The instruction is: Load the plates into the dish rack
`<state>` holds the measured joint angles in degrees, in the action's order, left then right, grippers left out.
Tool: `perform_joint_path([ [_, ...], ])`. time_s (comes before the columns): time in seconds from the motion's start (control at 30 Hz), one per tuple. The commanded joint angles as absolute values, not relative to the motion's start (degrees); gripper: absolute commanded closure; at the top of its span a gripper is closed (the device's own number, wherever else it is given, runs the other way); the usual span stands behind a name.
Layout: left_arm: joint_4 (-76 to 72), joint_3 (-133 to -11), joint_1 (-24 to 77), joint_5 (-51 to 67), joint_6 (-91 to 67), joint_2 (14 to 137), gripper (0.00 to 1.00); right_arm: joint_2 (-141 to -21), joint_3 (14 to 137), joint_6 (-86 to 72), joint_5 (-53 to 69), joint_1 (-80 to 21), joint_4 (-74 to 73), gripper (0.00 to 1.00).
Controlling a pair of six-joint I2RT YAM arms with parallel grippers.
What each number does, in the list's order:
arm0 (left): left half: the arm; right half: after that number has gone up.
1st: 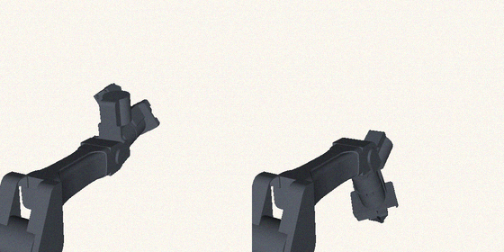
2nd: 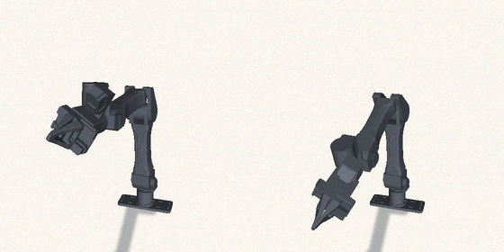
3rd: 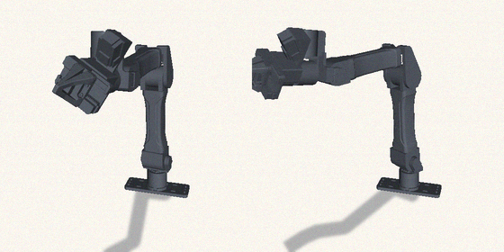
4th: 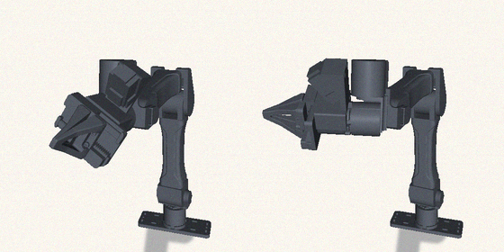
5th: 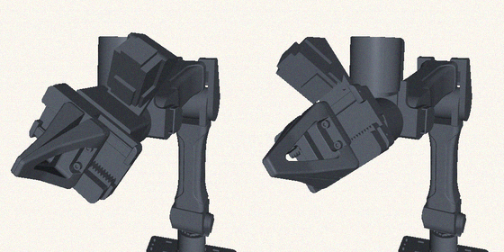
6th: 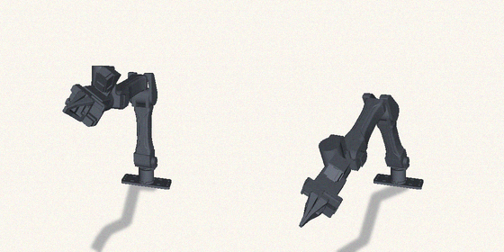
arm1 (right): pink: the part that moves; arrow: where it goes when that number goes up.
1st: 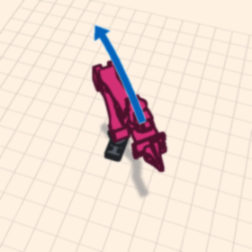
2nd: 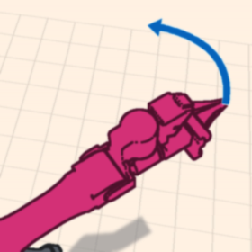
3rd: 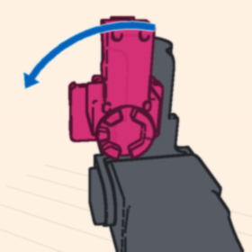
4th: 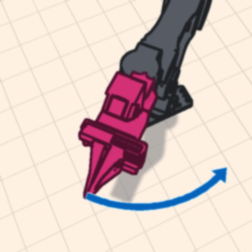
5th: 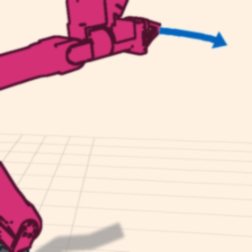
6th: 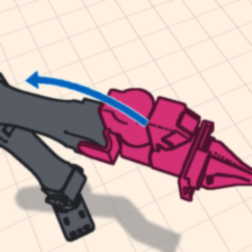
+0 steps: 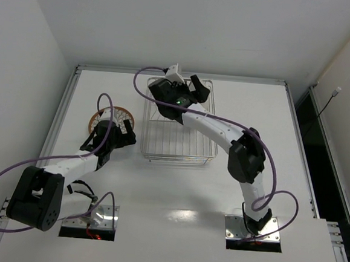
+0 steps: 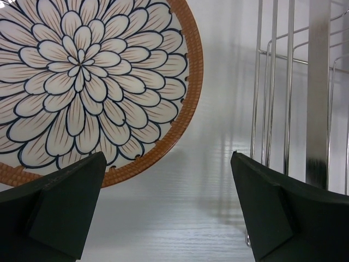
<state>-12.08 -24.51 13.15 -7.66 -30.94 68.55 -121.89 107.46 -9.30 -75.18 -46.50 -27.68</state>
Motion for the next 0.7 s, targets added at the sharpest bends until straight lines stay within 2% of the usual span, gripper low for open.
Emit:
perform_joint_path([
  [0.0, -13.36, -25.75, 13.62, -8.96, -31.55, 68.73, 0.01, -114.27, 105.39, -9.93, -77.08, -47.11, -25.84, 0.0],
  [0.1, -11.52, -26.54, 13.62, -10.28, -31.03, 68.12, 0.01, -107.69, 101.89, -11.5, -73.93, -47.64, -25.84, 0.0],
  [0.23, 1.12, -34.08, 14.94, -25.62, -33.22, 69.52, 0.01, -96.79, 91.6, -13.44, -67.96, -48.16, -23.55, 0.0],
  [0.37, 9.02, -38.3, 15.56, -33.46, -36.73, 73.81, 0.01, -86.68, 79.14, -15.47, -63.64, -48.77, -20.76, 0.0],
  [0.5, 11.34, -43.5, 15.56, -34.01, -39.28, 78.13, 0.01, -79.29, 71.2, -16.69, -60.83, -49.31, -19.42, 0.0],
  [0.67, 9.83, -49.8, 17.67, -31.2, -33.49, 82.6, 0.01, -74.8, 66.28, -17.93, -60.82, -49.83, -20.48, 0.0],
])
